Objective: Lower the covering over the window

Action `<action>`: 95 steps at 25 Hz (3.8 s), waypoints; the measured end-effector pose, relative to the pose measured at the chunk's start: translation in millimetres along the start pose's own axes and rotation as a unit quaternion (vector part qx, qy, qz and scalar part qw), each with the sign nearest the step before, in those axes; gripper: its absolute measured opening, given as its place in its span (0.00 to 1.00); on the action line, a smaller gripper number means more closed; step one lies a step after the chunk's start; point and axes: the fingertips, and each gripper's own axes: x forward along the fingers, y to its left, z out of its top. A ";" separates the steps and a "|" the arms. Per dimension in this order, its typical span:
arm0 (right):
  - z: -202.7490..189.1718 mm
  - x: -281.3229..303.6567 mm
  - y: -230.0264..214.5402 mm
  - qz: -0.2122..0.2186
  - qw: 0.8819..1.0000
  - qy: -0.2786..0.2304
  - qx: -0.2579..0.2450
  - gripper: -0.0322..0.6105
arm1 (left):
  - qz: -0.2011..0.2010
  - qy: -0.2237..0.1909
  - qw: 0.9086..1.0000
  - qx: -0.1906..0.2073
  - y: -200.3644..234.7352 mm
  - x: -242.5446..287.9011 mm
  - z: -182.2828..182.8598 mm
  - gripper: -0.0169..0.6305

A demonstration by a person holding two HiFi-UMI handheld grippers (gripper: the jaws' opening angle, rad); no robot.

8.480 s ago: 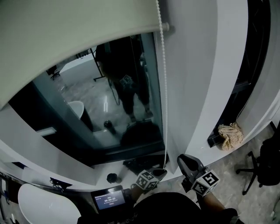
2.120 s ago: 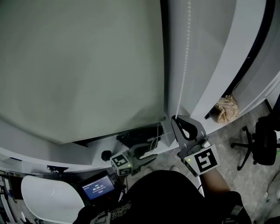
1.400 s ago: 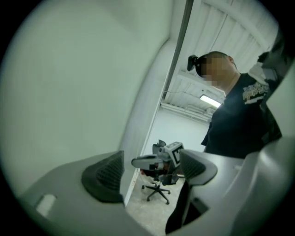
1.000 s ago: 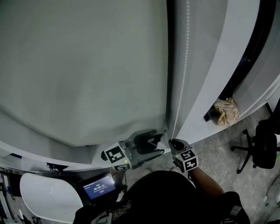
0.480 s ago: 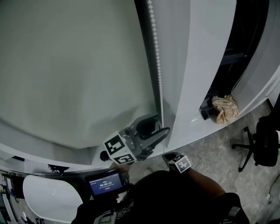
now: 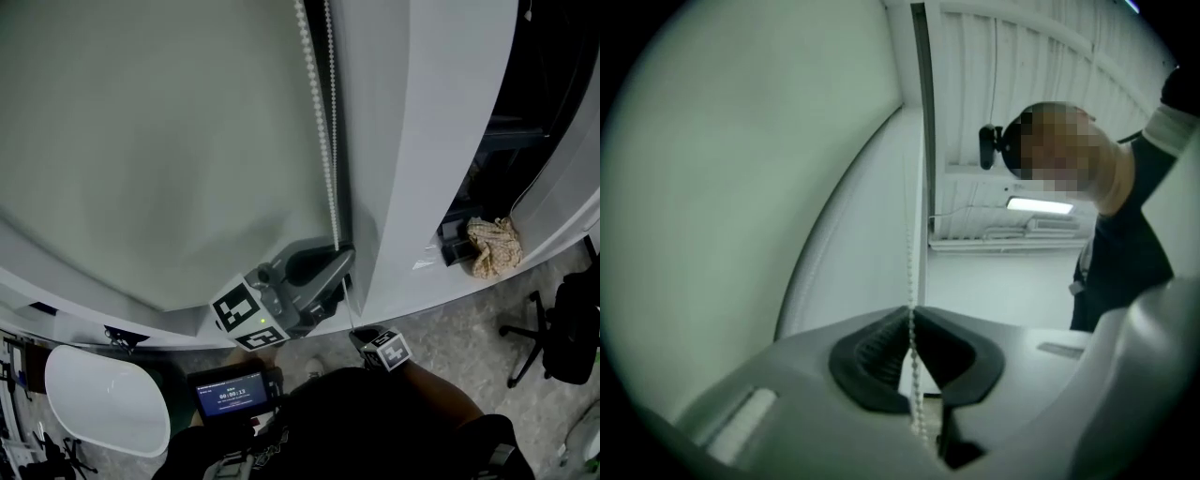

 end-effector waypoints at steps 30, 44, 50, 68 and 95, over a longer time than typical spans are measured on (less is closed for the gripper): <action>242.9 -227.0 66.1 -0.012 0.911 -0.403 -0.087 0.20 | 0.181 0.231 0.954 -0.065 23.6 -81.2 -220.7 0.03; 315.6 -276.4 149.6 -0.033 0.869 -0.471 -0.148 0.23 | 0.104 0.388 0.901 -0.164 -67.1 -150.9 -354.3 0.04; 312.2 -289.7 161.0 -0.094 0.852 -0.472 -0.205 0.08 | 0.087 0.352 0.915 -0.178 -71.5 -155.2 -347.8 0.04; 279.0 -237.5 76.9 -0.208 0.873 -0.400 -0.185 0.08 | 0.111 0.139 0.979 -0.100 -89.2 -220.6 -222.8 0.38; 81.9 -190.2 124.1 -0.160 0.911 -0.380 0.028 0.08 | 0.054 0.125 0.980 -0.144 -201.1 -246.0 -213.9 0.26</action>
